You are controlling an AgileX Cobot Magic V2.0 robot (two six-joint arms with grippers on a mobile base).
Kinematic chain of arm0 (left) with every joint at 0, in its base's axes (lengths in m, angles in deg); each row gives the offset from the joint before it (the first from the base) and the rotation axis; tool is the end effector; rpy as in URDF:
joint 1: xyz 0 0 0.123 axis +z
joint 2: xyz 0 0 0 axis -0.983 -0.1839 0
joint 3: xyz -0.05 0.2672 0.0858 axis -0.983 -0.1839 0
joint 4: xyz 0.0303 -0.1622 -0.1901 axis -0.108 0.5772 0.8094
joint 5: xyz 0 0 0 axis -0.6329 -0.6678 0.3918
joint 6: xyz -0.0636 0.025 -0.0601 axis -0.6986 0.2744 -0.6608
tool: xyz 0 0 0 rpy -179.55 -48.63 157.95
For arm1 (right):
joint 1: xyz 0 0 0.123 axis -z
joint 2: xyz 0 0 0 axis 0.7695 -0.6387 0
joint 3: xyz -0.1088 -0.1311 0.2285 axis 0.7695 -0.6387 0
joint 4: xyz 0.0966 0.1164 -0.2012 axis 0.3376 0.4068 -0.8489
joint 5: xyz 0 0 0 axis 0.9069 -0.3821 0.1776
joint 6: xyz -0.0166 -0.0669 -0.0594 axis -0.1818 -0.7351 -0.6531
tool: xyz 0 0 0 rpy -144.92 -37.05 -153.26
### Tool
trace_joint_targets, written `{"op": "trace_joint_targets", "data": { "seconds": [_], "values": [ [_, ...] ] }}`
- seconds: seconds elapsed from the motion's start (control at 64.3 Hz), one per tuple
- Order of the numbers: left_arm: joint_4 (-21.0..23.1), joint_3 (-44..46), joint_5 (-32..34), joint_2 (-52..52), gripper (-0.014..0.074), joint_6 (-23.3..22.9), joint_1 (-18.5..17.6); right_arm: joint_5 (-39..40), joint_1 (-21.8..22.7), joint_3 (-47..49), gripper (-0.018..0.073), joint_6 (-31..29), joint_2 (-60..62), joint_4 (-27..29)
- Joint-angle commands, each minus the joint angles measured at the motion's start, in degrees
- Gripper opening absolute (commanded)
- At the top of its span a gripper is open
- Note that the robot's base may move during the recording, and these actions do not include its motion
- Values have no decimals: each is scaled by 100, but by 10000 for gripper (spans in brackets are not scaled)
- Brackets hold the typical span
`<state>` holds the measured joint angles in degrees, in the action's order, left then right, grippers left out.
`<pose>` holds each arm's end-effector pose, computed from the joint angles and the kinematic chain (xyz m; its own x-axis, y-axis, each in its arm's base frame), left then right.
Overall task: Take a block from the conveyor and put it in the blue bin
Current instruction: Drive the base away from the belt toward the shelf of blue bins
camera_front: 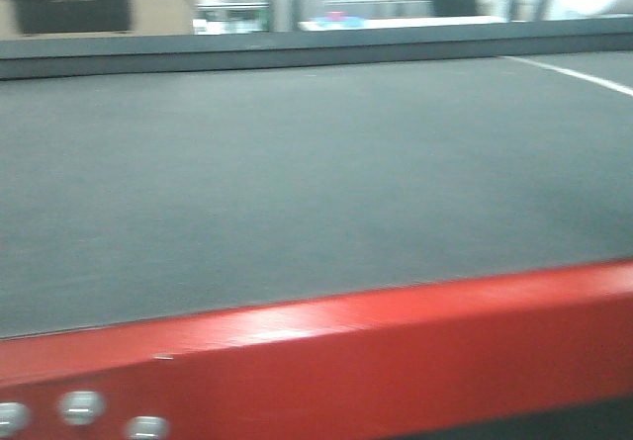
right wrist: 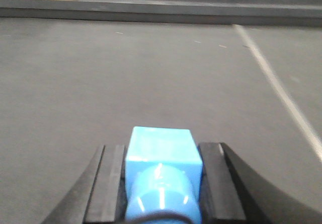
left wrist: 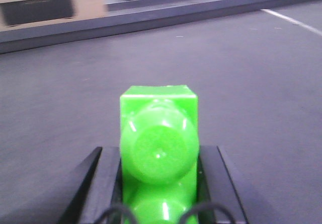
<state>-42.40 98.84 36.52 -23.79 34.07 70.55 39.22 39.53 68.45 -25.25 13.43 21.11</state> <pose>0.0989 -0.0150 0.3980 -0.2454 0.0991 -0.9644 0.1635 0.9847 0.0596 0.0874 0.0182 0.4022 -0.2659 -0.0577 -0.9623 -0.2043 0.9789 -0.0022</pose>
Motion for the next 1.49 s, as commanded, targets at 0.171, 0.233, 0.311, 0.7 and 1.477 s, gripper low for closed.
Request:
{"op": "trace_joint_targets", "data": {
  "seconds": [0.171,0.233,0.311,0.7,1.477],
  "values": [
    [17,48,101,21,-111,-22,-33,104,34,50,-154,6,32,-46],
    [17,48,101,21,-111,-22,-33,104,34,50,-154,6,32,-46],
    [17,48,101,21,-111,-22,-33,104,34,50,-154,6,32,-46],
    [17,48,101,21,-111,-22,-33,104,34,50,-154,6,32,-46],
    [17,48,101,21,-111,-22,-33,104,34,50,-154,6,32,-46]
  ]
}}
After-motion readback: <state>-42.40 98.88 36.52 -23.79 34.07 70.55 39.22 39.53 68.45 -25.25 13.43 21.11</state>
